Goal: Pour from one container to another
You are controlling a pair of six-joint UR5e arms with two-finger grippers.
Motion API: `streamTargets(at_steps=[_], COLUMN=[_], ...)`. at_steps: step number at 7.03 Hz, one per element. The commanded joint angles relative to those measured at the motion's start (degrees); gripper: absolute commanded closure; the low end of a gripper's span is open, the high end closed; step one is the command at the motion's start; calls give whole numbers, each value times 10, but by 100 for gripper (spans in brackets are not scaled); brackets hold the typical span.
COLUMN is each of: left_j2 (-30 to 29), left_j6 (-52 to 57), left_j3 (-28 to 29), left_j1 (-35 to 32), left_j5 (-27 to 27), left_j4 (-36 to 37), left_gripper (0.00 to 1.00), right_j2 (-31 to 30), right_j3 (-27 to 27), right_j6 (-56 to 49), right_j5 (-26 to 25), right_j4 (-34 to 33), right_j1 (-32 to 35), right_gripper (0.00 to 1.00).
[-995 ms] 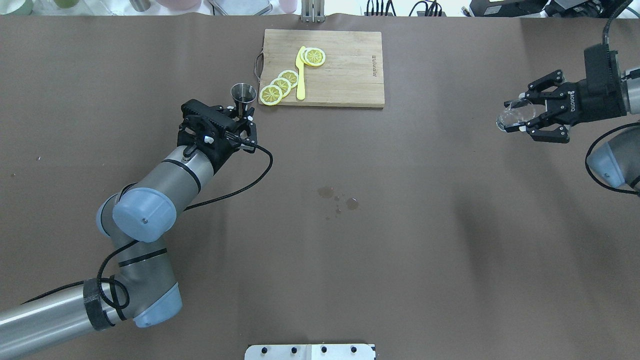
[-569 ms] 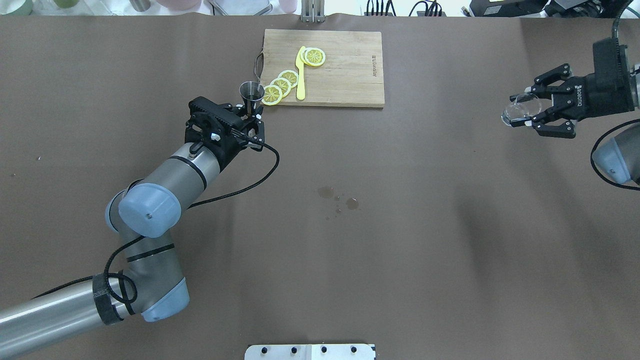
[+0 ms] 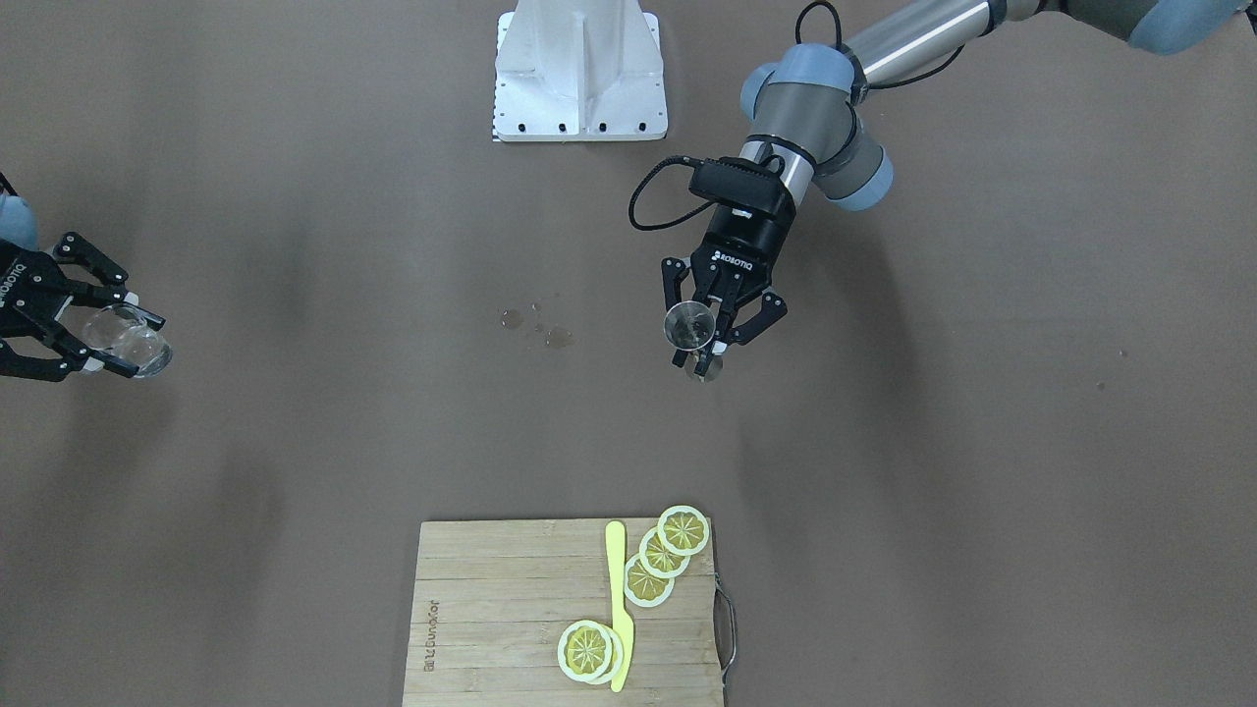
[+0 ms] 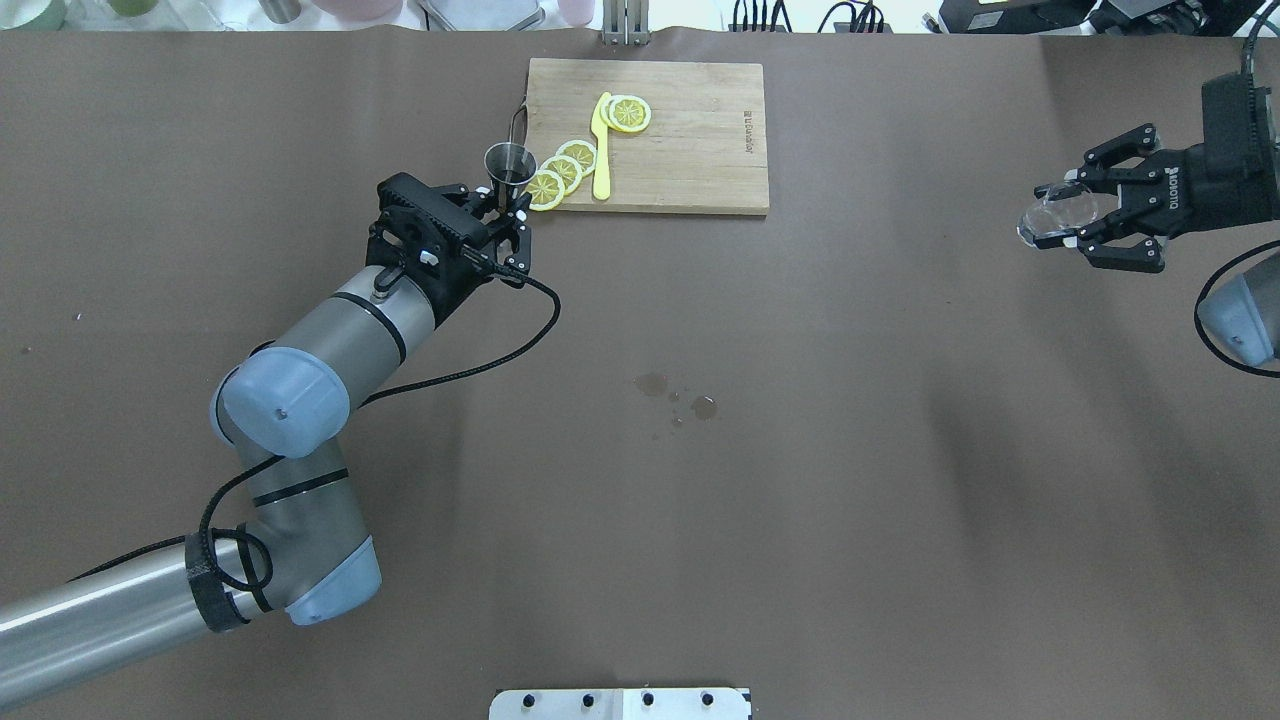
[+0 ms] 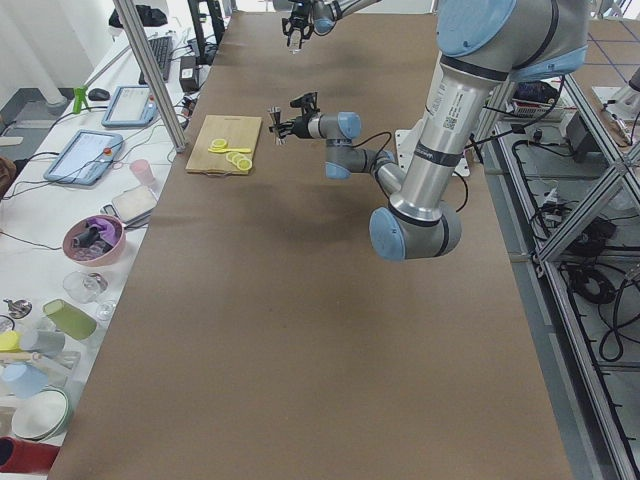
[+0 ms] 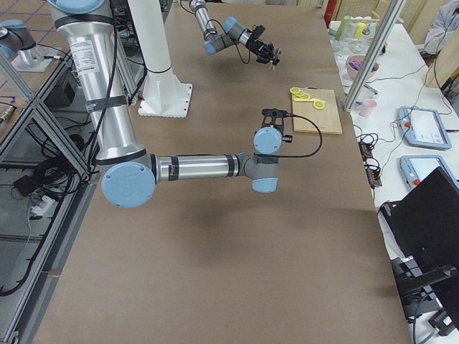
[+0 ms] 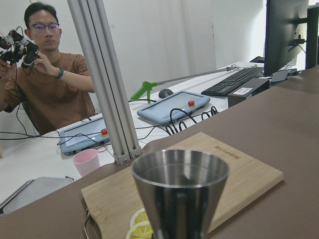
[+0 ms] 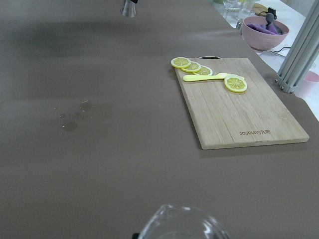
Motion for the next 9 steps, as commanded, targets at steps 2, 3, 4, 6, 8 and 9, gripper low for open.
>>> streamTargets(at_steps=[2,3,4,6,8,9], left_j2=[4,2,2,5,-9,-23], left_j6=[-1,-7,-5,-1,29,29], left_j3=[3,14,18,5,10,12], left_j1=[-5,3,3,-2,-4,5], left_j5=[-20,-20,-21,-59,-56,-58], left_j4=[-9,-9,-9,-13,-41,-41], left_gripper=[100,100,100,100,100,100], right_j2=[-1,-4,-6,-6,-6,-7], right_j3=[-6,-6,-6,0,15,16], right_j6=[-1,-1,-1,-2,-7,-12], right_j5=[-7,-8,-9,-19,-39,-51], right_j4=[0,1,0,-2,-12,-13], right_j1=[-1,-2,-1,-1,-9,-14], right_gripper=[100,100,100,100,100,100])
